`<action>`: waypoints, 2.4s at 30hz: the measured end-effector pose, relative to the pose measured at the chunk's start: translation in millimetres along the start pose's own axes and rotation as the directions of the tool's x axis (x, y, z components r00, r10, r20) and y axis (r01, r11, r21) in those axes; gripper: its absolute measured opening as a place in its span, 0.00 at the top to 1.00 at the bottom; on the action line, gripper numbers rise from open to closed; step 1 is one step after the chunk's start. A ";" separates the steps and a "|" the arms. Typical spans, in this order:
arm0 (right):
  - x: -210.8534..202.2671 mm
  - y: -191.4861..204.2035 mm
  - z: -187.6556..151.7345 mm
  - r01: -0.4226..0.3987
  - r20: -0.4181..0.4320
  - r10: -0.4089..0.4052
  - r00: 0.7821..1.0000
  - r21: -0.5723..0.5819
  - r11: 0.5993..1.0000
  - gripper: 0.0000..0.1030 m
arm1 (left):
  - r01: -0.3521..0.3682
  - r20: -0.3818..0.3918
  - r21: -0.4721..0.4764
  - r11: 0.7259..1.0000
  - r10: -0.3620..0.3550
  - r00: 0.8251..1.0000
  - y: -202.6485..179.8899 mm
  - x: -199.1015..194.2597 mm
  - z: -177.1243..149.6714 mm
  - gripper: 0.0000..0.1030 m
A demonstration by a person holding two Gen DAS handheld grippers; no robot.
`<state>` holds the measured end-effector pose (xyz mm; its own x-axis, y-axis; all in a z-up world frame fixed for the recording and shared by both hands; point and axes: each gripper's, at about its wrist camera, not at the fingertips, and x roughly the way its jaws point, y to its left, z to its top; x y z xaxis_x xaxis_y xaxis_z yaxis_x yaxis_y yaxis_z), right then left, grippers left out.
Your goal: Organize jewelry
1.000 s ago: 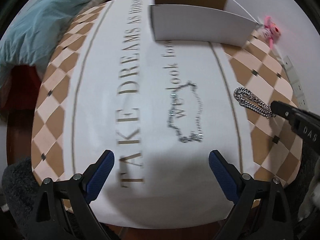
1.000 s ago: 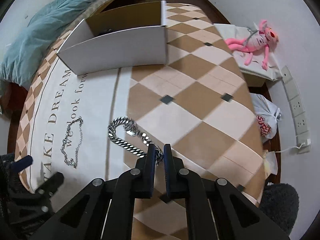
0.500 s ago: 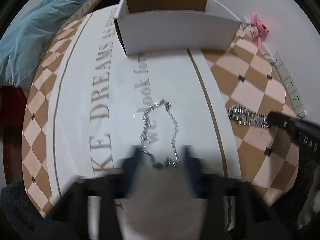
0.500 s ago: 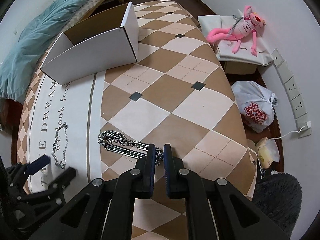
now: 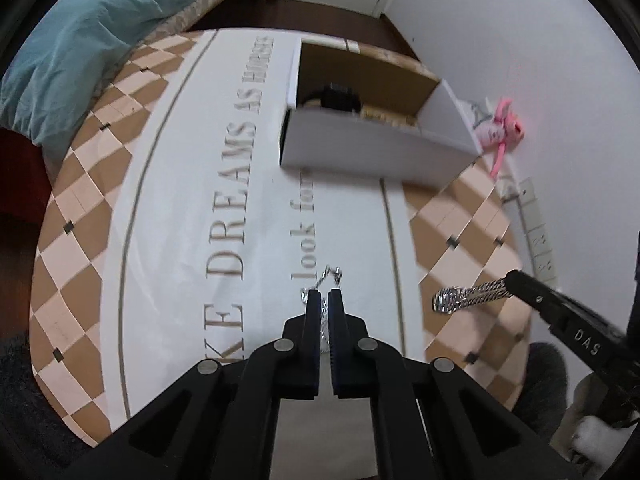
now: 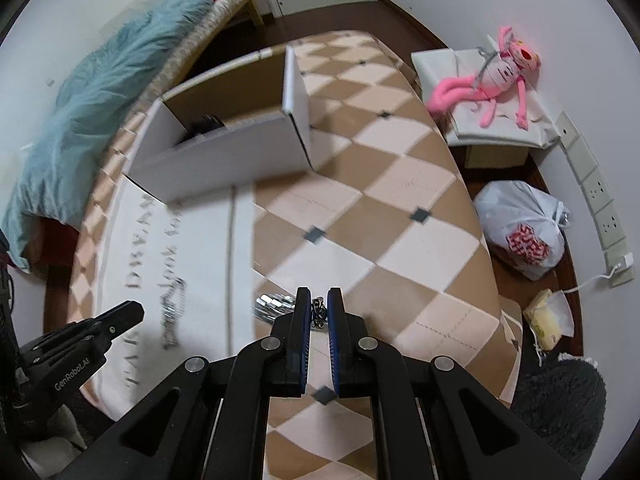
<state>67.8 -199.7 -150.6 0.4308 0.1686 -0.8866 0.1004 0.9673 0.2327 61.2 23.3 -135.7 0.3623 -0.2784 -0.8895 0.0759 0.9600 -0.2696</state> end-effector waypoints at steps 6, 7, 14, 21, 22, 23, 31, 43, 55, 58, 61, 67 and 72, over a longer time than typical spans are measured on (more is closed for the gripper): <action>-12.5 8.2 13.8 -0.036 0.029 0.036 0.999 -0.002 0.999 0.92 | 0.042 0.007 -0.028 0.999 -0.042 0.999 7.3 -6.0 13.3 0.95; -11.7 7.9 14.7 -0.036 0.028 0.036 0.999 -0.001 0.999 0.92 | 0.029 -0.026 -0.032 0.999 -0.030 0.999 8.7 2.2 13.6 0.94; 0.3 -1.3 9.6 -0.021 0.001 0.021 1.000 0.018 1.000 0.92 | -0.026 -0.105 -0.018 0.999 0.024 0.994 8.0 36.2 -1.5 0.26; 12.4 -15.5 1.6 -0.003 -0.029 0.005 1.000 0.053 0.999 0.92 | -0.161 -0.077 0.140 0.977 0.173 0.982 -20.2 55.8 -19.3 0.41; 13.0 -16.6 1.0 -0.002 -0.031 0.004 1.000 0.055 0.998 0.92 | -0.182 -0.056 0.173 0.968 0.194 0.979 -25.2 55.8 -21.0 0.48; 13.6 -17.6 0.2 0.001 -0.032 0.001 0.999 0.056 0.998 0.92 | -0.193 -0.039 0.195 0.962 0.204 0.978 -28.7 55.3 -21.5 0.67; 13.8 -20.0 1.5 -0.003 -0.031 0.005 1.000 0.062 0.998 0.92 | -0.074 -0.059 0.132 0.989 0.082 0.995 -29.8 49.9 -6.4 0.98; -32.7 2.2 28.9 -0.114 0.056 0.112 0.992 0.034 0.993 0.92 | 0.094 0.036 0.034 0.995 -0.095 0.995 -13.9 -18.7 28.3 1.00; -16.3 -0.3 28.8 -0.095 0.009 0.095 0.995 0.036 0.995 0.92 | -0.007 -0.209 0.035 0.999 0.014 0.978 -10.2 52.1 20.1 0.77; -5.1 -7.2 24.2 -0.078 -0.016 0.079 0.997 0.050 0.996 0.92 | -0.016 -0.235 0.049 0.999 0.027 0.972 -12.9 62.5 19.7 0.31; 4.6 -12.3 22.3 -0.061 -0.034 0.063 0.997 0.057 0.997 0.92 | -0.053 -0.244 0.069 0.996 0.068 0.967 -17.5 68.7 20.9 0.31; 19.4 -22.2 21.9 -0.044 -0.049 0.048 0.998 0.082 0.996 0.92 | -0.115 -0.229 0.146 0.983 0.147 0.962 -35.4 74.8 22.7 0.47; 25.3 -28.6 22.6 -0.038 -0.050 0.044 0.998 0.108 0.993 0.92 | -0.126 -0.195 0.175 0.976 0.160 0.968 -45.3 75.6 25.0 0.94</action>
<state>96.0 -227.4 -170.7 0.3893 0.2202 -0.8944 0.1805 0.9339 0.3085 108.3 -40.5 -181.5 0.1816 -0.1216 -0.9758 0.1912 0.9778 -0.0863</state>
